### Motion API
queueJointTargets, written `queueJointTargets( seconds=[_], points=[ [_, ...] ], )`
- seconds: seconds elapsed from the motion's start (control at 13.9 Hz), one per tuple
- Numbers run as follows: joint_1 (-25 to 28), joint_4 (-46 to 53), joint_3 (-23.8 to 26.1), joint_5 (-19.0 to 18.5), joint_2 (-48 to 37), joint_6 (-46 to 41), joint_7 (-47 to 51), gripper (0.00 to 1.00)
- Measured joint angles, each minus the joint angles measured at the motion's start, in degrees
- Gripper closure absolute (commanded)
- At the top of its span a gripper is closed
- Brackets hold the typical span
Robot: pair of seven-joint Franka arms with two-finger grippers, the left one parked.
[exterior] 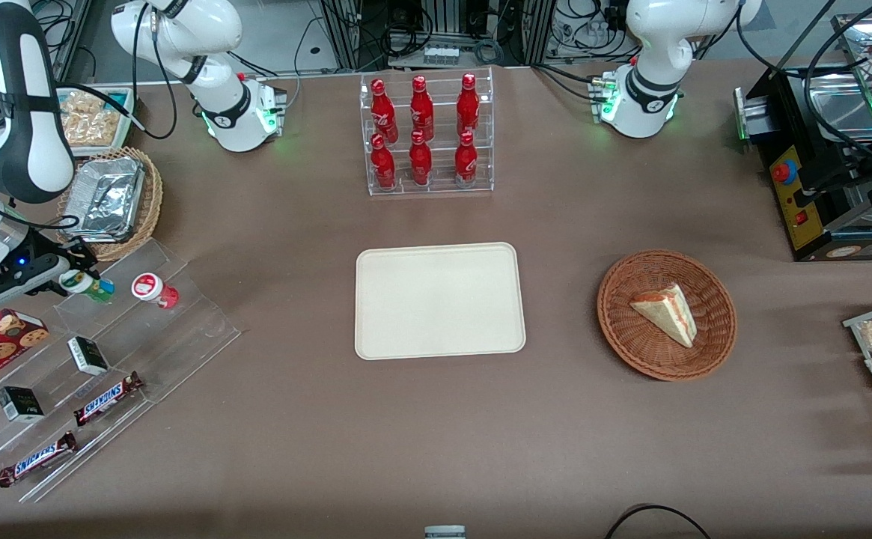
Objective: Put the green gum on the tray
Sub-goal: 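Close the right gripper on the green-lidded gum jar and lift it, then carry the gum jar with the right gripper over the cream tray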
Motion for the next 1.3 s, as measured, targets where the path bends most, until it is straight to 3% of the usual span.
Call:
queueJointTargets(
  seconds=[0.29,0.65,0.94,1.3],
  points=[
    [1.2,2.8,0.2,0.0,-0.5,-2.6,0.0,1.0],
    [7.8,15.5,0.4,0.0,-1.8,-20.8,7.2,1.0],
    [16.0,22.5,0.7,0.0,-2.0,-29.8,19.8,1.0],
    [31.5,23.8,0.9,-0.1,-1.4,-31.7,46.3,1.0]
  ],
)
